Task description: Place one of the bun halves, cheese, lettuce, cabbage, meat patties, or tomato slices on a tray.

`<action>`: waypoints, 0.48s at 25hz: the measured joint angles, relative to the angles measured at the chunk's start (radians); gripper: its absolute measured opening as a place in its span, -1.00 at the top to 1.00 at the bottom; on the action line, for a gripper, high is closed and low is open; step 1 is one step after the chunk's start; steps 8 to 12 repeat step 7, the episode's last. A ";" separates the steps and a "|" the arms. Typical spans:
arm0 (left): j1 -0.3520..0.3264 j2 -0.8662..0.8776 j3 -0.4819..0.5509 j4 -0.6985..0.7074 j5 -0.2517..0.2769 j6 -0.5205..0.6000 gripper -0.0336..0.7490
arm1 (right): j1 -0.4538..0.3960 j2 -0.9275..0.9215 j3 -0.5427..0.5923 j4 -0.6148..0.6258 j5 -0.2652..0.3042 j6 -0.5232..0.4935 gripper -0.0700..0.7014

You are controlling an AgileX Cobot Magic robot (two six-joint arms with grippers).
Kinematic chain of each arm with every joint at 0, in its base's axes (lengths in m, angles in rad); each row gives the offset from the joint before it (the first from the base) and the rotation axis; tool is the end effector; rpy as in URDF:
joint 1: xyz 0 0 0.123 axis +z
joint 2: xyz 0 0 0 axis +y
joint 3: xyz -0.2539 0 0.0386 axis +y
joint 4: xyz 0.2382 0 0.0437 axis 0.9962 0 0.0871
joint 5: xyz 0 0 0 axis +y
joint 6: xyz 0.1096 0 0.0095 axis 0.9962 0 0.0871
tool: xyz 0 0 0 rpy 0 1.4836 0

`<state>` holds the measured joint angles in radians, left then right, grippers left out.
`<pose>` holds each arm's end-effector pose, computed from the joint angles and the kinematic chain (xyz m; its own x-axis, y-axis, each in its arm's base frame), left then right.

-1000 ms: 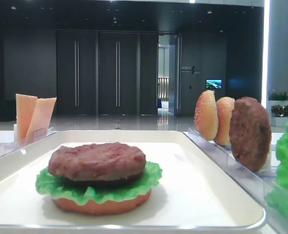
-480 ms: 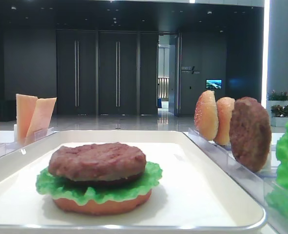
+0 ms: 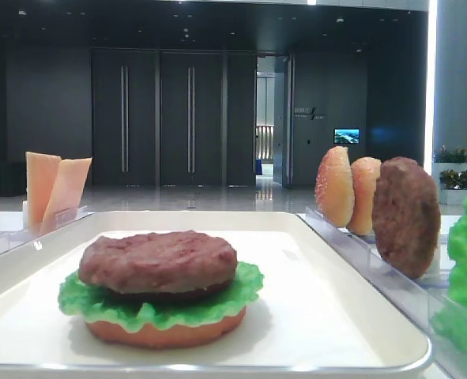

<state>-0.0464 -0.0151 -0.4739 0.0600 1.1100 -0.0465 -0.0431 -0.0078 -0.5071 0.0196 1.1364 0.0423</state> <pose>0.0301 0.0045 0.2523 -0.5075 0.0038 -0.8616 -0.0099 0.9999 0.0102 0.0263 0.0008 0.2589 -0.5067 0.0724 -0.8591 0.0535 0.9972 0.0525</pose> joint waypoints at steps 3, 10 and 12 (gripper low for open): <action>0.000 0.000 0.000 0.000 0.000 0.000 0.91 | 0.000 0.000 0.000 0.000 0.000 0.000 -0.71; 0.000 0.000 0.000 0.000 0.000 0.000 0.91 | 0.000 0.000 0.000 0.000 0.000 0.000 -0.71; 0.000 0.000 0.000 0.000 0.000 0.000 0.91 | 0.000 0.000 0.000 0.000 0.000 0.000 -0.71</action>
